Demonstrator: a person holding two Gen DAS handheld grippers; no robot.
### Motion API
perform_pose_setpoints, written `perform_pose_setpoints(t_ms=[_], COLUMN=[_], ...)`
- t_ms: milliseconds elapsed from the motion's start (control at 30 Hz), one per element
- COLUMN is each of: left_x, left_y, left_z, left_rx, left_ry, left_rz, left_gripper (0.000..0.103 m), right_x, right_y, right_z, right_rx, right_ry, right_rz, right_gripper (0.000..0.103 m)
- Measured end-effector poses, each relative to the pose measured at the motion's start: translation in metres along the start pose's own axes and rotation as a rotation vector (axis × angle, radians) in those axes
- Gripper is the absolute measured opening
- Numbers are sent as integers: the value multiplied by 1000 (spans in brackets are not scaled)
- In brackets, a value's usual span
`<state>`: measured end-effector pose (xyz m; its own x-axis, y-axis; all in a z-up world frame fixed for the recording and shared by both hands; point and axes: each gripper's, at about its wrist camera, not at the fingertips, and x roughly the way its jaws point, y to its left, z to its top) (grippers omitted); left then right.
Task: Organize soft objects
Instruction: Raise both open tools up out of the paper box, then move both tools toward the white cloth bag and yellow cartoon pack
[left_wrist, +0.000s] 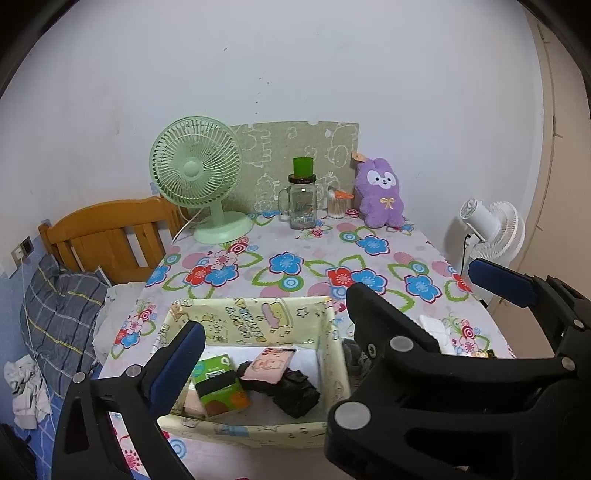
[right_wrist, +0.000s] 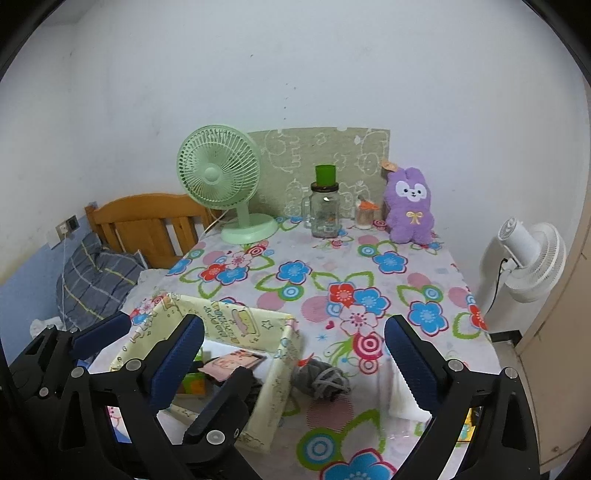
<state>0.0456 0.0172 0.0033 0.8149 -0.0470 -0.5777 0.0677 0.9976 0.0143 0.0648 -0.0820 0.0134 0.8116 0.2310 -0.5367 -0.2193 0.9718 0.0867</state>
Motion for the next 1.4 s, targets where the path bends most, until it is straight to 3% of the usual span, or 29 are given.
perform_pose_setpoints(t_ms=[633, 1400], left_x=[2, 38], left_y=[-51, -101], left_z=[-4, -32], left_rx=[-23, 17], left_ry=[-10, 50], left_rz=[-48, -87], left_gripper=[103, 103], right_x=[-22, -3], right_y=[-50, -105], right_z=[-10, -53], right_rx=[29, 90], right_ry=[-46, 6], right_rz=[-60, -98], right_gripper=[100, 100])
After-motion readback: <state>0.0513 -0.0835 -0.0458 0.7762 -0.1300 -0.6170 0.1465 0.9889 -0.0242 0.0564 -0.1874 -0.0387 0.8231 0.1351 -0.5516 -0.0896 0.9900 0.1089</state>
